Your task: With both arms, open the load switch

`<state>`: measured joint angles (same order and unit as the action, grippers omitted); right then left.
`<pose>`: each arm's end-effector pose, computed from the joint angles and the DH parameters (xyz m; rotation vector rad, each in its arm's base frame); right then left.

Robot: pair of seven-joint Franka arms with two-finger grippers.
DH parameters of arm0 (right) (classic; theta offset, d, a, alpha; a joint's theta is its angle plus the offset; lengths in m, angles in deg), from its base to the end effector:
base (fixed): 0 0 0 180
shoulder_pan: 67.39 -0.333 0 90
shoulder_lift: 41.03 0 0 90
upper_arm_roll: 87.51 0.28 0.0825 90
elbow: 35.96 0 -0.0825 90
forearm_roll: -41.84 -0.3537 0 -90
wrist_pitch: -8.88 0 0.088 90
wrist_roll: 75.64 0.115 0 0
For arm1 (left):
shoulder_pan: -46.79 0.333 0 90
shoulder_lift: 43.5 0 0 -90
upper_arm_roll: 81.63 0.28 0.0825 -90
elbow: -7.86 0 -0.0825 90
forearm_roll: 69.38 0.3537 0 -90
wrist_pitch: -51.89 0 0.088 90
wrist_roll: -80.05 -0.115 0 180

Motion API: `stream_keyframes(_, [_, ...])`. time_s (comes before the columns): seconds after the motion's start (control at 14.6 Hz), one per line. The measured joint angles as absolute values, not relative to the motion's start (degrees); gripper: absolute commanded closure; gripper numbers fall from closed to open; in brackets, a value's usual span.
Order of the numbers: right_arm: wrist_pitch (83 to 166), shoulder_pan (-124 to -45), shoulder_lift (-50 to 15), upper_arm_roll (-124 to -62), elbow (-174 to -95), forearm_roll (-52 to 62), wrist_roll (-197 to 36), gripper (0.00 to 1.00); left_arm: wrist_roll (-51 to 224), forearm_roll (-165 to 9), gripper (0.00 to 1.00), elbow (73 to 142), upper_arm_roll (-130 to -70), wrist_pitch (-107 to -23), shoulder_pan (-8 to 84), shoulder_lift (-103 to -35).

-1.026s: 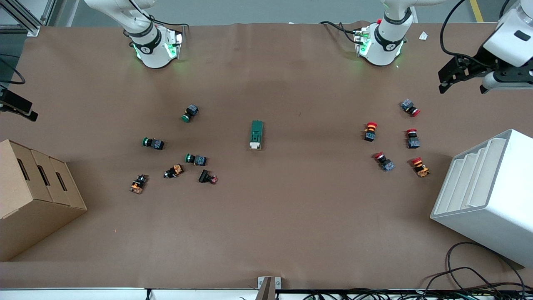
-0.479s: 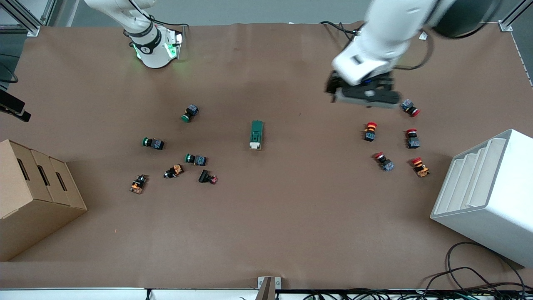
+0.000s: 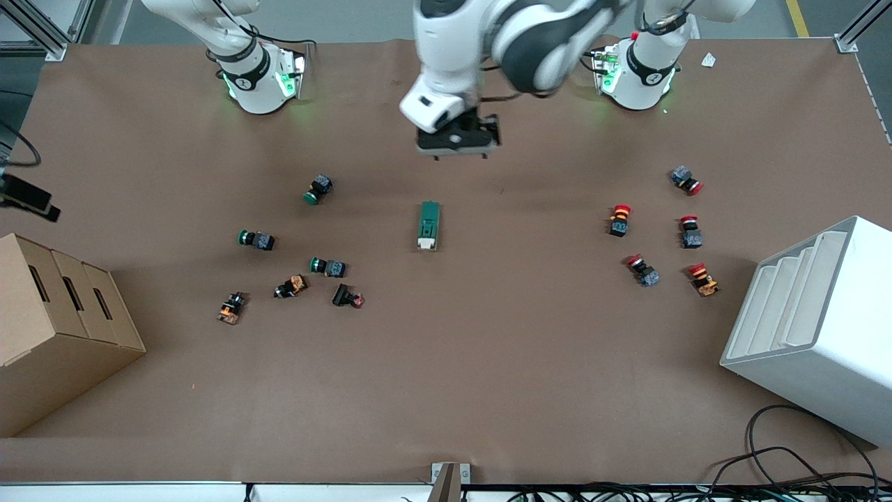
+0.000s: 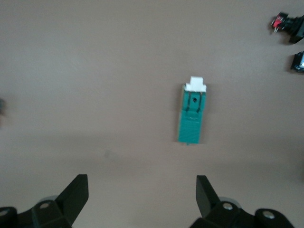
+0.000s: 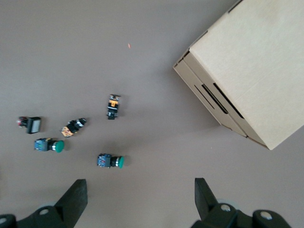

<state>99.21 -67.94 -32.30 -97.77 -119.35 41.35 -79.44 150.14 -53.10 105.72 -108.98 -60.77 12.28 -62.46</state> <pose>0.5576 -0.0873 0.5502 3.1222 -0.1589 -0.0481 0.3198 -0.5097 0.3838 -3.0654 -0.0755 -0.1355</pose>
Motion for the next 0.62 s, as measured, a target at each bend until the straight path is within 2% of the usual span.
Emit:
stream_keyframes(0.27, [101.65,-68.06,-25.15,-97.47,-119.42,41.38,-79.35,0.00,170.50,-38.03,0.01,107.26,-108.98,-66.26,4.11,-70.67])
stream_keyframes(0.62, [101.45,-73.78,-24.45,-96.76,-119.46,41.21,-61.97,0.00,197.41,-7.03,0.02,109.52,-108.95,-67.03,-1.29,-80.20])
